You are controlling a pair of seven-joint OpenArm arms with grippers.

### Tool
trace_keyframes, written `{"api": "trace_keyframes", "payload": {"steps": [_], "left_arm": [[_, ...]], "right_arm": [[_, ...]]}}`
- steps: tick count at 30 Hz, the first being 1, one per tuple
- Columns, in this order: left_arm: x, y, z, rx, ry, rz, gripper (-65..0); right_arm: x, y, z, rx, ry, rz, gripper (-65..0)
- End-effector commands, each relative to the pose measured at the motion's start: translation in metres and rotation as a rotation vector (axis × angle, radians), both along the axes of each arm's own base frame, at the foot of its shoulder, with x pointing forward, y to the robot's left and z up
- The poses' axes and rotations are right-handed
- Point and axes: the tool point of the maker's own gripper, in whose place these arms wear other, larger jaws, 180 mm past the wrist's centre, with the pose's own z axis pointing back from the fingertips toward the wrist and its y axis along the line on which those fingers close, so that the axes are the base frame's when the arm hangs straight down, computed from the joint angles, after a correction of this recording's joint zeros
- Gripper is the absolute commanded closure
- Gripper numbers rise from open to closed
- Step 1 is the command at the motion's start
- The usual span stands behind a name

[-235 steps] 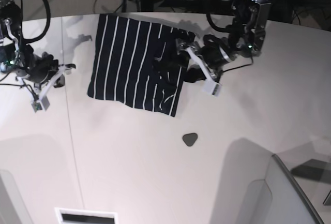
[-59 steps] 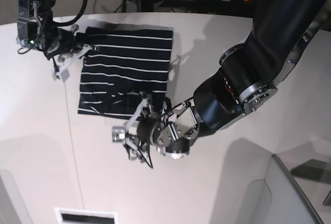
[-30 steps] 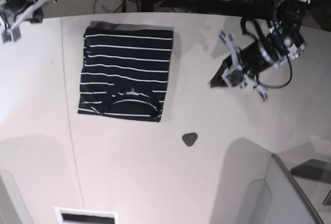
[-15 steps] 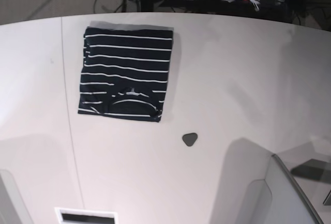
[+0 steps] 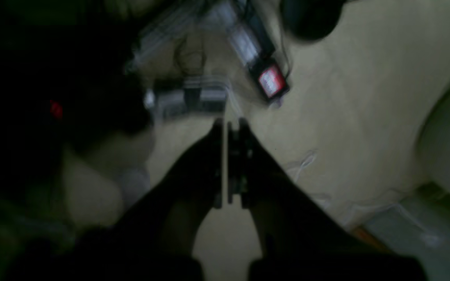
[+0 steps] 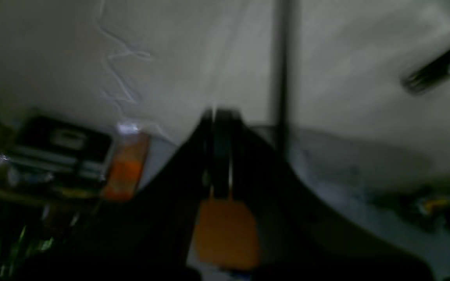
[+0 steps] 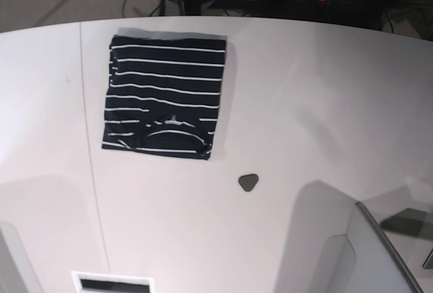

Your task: Layout the t-shirt on the table in an organized manner, then fold the t-shirt properly

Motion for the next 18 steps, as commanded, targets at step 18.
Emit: {"api": "trace_keyframes", "payload": {"steps": [18], "left_arm": [[0.040,-0.010,-0.029,0.225,-0.082,0.123,0.0]], "right_arm": [[0.091,0.014,-0.017,0.148,-0.406,-0.059,0.0]]}}
